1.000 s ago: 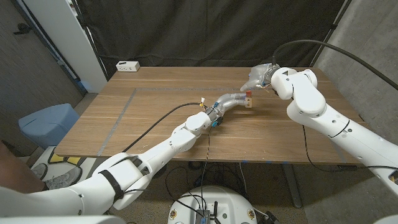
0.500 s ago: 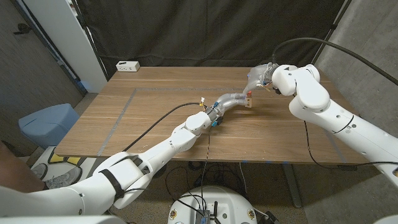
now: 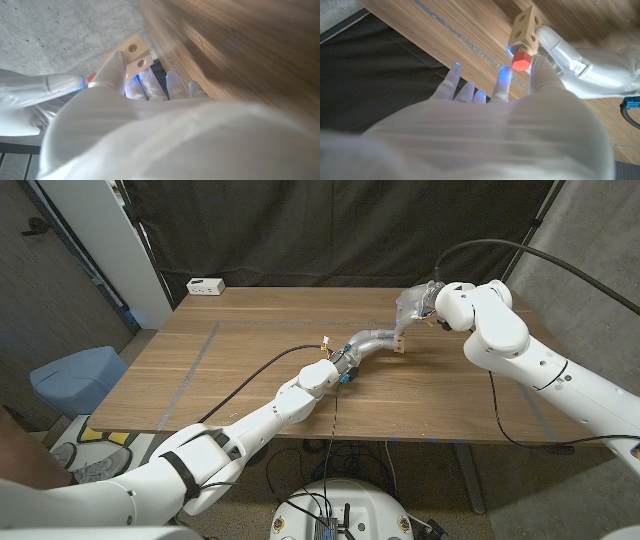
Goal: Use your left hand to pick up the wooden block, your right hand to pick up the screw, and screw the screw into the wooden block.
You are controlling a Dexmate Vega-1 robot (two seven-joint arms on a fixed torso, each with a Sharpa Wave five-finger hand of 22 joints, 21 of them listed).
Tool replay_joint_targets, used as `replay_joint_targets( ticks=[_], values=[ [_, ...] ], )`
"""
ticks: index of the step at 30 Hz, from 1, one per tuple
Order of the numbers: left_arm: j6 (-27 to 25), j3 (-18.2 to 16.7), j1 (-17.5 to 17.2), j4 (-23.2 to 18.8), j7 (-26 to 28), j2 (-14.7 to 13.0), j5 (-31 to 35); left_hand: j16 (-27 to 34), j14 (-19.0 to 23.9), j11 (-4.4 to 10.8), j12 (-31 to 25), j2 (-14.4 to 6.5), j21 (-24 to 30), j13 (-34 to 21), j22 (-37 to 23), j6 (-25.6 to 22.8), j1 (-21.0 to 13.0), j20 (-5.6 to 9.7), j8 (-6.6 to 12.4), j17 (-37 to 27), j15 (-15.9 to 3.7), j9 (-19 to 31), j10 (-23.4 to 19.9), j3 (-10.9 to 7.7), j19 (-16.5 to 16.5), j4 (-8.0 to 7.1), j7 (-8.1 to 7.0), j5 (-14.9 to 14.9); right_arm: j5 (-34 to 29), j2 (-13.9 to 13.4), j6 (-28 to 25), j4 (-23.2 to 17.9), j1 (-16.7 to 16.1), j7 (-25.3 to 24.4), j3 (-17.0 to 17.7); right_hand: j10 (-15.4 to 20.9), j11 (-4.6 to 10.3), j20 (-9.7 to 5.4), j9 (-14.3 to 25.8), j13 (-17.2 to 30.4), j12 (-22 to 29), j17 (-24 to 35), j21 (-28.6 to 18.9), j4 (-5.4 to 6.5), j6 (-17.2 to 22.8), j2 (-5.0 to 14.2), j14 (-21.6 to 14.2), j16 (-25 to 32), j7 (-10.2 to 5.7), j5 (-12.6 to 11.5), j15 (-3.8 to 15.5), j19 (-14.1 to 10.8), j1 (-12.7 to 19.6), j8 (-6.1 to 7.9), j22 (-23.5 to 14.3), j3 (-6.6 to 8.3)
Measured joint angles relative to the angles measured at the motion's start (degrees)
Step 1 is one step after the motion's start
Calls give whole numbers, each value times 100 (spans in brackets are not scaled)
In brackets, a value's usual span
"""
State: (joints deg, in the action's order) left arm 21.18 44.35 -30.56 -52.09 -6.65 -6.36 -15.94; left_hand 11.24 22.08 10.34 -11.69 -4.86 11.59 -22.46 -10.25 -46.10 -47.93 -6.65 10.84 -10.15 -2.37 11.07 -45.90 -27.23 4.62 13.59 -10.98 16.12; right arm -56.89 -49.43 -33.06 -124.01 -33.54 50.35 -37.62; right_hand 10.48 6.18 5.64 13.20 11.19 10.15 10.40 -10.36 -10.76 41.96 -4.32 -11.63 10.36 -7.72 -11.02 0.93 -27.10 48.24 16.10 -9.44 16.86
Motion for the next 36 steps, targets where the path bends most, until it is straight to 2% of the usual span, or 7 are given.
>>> replay_joint_targets(
  ticks=[9, 19, 29, 36],
  values=[
    [0, 0, 26, 59, -10, 32, -2, 0, 0, -9, -19, 0, 0, -18, 0, 1, 0, 0, 0, 0, 0, -3, 10, 0, 0, 0, 1, -2, -68, 12, 9, 34, 32, 50, -41, 26, 80, -34, -1, 0, 27, 0, 0, 24, 87, -27, -1, 28, -55, 0, 0, -34, 253, 46, 0, 71],
    [21, 4, 43, 93, -14, 53, -2, 0, 0, -10, -19, 0, 0, -14, 0, 2, 0, 0, 0, 0, 0, -2, 10, -1, 0, 0, 3, -4, -104, 41, 54, 81, 33, -4, -44, 68, 121, -74, 26, 1, 67, 0, -28, 67, 290, -27, -54, 73, -37, -1, 52, -74, 298, 134, 0, 114],
    [25, 8, 52, 107, -14, 61, -1, 0, 0, -19, -18, 0, 0, -31, 0, 4, 0, 0, 0, 0, 0, 1, 20, -8, 0, -8, 4, -5, -116, 61, 76, 124, 13, -104, -44, 202, 251, -136, 71, 1, 110, 1, -28, 96, 656, 3, -95, 72, -37, -1, 93, -137, 390, 353, 0, 143],
    [26, 10, 62, 126, -21, 67, -1, 0, 0, -17, -16, 0, 0, -31, 0, 14, 1, 0, 0, 0, 0, 0, 18, -9, 0, -9, 13, 0, -126, 68, 78, 135, -11, -152, -36, 277, 241, -156, 105, 1, 111, 1, -28, 111, 847, 35, -126, 72, -20, -1, 124, -157, 421, 449, 0, 158]
  ],
)
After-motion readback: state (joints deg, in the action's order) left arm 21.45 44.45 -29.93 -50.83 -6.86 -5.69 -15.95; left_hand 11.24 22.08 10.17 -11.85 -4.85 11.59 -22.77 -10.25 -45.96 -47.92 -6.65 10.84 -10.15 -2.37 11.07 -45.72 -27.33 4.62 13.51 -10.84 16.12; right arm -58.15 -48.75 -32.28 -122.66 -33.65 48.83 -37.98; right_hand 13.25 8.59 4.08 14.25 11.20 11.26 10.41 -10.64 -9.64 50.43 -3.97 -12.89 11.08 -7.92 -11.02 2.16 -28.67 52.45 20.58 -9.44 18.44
